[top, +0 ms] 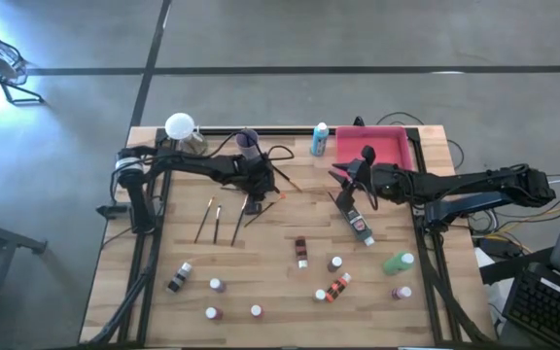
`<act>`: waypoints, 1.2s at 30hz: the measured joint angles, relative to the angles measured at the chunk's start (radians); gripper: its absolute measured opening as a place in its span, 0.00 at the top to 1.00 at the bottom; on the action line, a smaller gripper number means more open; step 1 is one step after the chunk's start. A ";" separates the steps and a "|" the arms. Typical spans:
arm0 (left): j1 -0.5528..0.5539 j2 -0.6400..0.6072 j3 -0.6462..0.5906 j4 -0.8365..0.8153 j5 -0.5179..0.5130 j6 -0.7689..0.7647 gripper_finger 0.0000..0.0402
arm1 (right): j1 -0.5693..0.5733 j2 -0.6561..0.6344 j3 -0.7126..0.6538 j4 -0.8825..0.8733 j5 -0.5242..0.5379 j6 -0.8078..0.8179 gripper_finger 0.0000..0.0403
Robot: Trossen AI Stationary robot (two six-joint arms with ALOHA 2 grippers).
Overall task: Pick & Place Paint Supplies
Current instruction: Put the gold black paint brush into the purple cup
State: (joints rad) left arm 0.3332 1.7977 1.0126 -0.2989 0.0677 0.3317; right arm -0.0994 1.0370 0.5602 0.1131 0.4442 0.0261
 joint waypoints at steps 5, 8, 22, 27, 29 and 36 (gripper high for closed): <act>0.000 0.000 0.000 0.003 0.001 0.000 0.91 | 0.000 0.000 0.000 0.000 0.000 0.000 0.70; 0.000 0.000 0.000 0.005 0.001 0.000 0.98 | 0.000 0.000 0.000 0.000 0.000 0.000 0.69; 0.002 -0.062 0.002 -0.047 -0.023 -0.058 0.99 | 0.001 0.001 0.000 -0.001 0.000 -0.004 0.73; 0.001 -0.168 0.064 -0.119 -0.052 -0.072 0.99 | 0.001 0.001 0.000 -0.002 0.000 -0.004 0.78; 0.001 -0.217 0.085 -0.117 -0.070 -0.073 0.99 | 0.001 0.001 0.000 -0.002 0.000 -0.003 0.80; 0.020 -0.381 0.082 0.085 -0.123 -0.126 1.00 | 0.001 0.001 0.000 -0.003 0.000 -0.002 0.83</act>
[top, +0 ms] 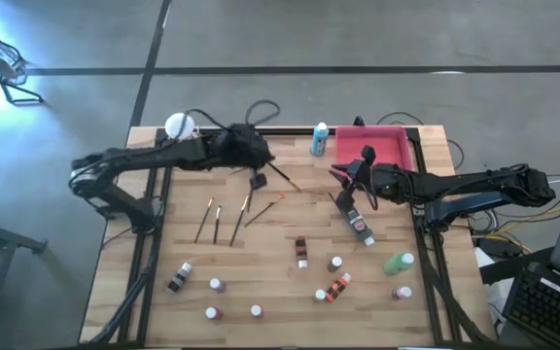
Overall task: Pick & Place Paint Supplies
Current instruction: Put the gold black paint brush into the purple cup
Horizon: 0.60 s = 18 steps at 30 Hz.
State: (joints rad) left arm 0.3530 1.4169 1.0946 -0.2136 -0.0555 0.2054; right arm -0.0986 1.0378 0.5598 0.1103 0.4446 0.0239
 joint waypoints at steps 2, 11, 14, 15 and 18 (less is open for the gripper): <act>0.013 -0.038 -0.011 0.082 0.000 -0.017 1.00 | 0.000 0.000 0.000 -0.001 0.000 0.002 0.82; 0.089 -0.103 -0.053 0.415 0.001 -0.048 0.99 | 0.000 0.000 -0.001 -0.001 0.000 0.002 0.74; 0.127 -0.105 -0.085 0.505 0.001 -0.059 0.99 | 0.000 0.000 -0.003 -0.001 0.000 0.002 0.72; 0.140 -0.105 -0.096 0.527 0.001 -0.066 1.00 | 0.000 0.000 -0.003 -0.002 0.000 0.002 0.72; 0.184 -0.105 -0.135 0.632 0.009 -0.104 1.00 | -0.001 0.000 -0.003 -0.001 0.000 -0.002 0.70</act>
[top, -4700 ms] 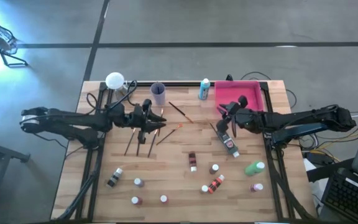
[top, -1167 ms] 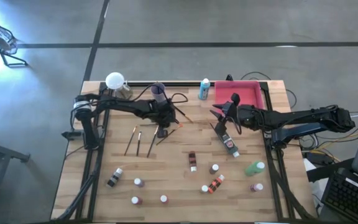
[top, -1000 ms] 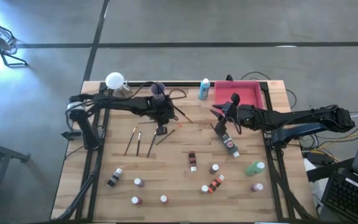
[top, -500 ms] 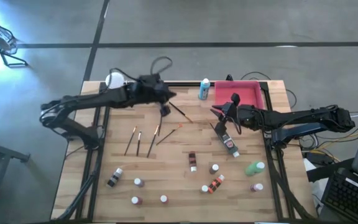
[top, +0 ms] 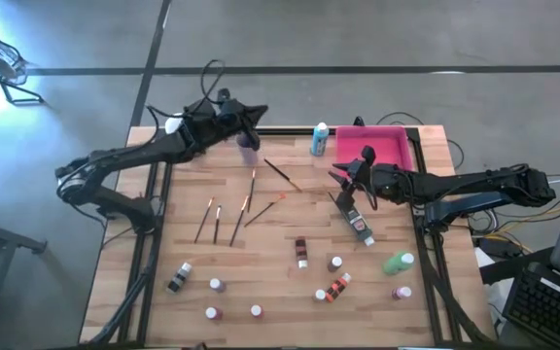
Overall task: Pick & Place Paint Supplies
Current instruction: Put the gold black paint brush into the purple cup
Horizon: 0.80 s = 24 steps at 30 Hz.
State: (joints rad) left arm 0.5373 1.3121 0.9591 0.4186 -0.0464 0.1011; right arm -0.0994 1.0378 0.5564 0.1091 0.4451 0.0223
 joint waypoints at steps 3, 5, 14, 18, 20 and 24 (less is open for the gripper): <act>0.042 0.000 -0.052 0.104 0.008 -0.048 0.99 | 0.000 0.000 0.000 0.000 0.000 -0.004 0.69; 0.064 0.004 -0.086 0.170 0.009 -0.069 0.99 | 0.000 0.000 0.000 0.000 0.001 -0.004 0.69; 0.115 0.054 -0.228 0.485 0.011 -0.079 0.99 | 0.000 0.000 0.000 0.002 0.003 -0.008 0.72; 0.126 0.085 -0.249 0.523 0.011 -0.084 0.99 | 0.000 0.000 0.000 0.002 0.003 -0.009 0.76; 0.131 0.105 -0.249 0.529 0.011 -0.083 0.99 | 0.000 0.000 0.000 0.002 0.003 -0.015 0.77; 0.138 0.161 -0.249 0.551 0.011 -0.069 0.99 | 0.000 0.000 0.000 0.004 0.003 -0.016 0.80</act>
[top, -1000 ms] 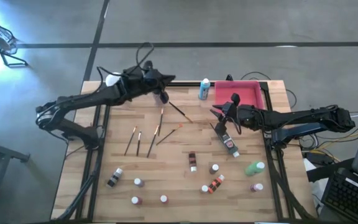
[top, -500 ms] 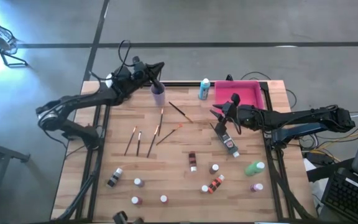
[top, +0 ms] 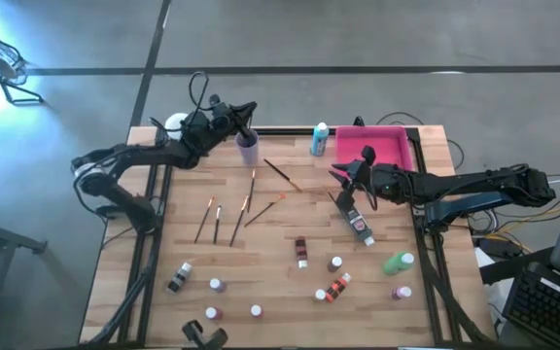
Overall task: Pick & Place Paint Supplies
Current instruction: Put the gold black paint brush into the purple cup
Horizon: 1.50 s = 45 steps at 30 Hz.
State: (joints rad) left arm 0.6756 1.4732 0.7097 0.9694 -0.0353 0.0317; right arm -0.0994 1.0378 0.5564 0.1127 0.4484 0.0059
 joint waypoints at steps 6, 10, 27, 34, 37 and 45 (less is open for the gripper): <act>0.017 0.085 0.000 0.026 -0.001 -0.005 0.99 | 0.000 0.000 0.000 -0.002 0.000 -0.001 0.82; 0.019 0.110 -0.010 0.025 -0.002 -0.007 0.99 | 0.000 0.000 -0.001 -0.004 0.001 -0.005 0.82; 0.017 0.116 -0.089 0.018 -0.001 -0.015 0.99 | 0.000 0.000 -0.001 -0.011 0.026 -0.002 0.70; 0.017 0.134 -0.091 0.016 0.000 -0.008 0.99 | 0.000 0.000 -0.001 -0.011 0.026 -0.006 0.68; 0.017 0.148 -0.091 0.017 0.000 -0.007 0.99 | 0.000 0.000 -0.001 -0.011 0.025 -0.006 0.69; 0.016 0.183 -0.091 0.017 0.000 -0.010 0.99 | 0.000 0.000 -0.001 -0.011 0.025 -0.010 0.76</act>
State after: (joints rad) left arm 0.6918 1.6558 0.6186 0.9863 -0.0349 0.0214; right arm -0.0994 1.0378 0.5552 0.1017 0.4735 -0.0044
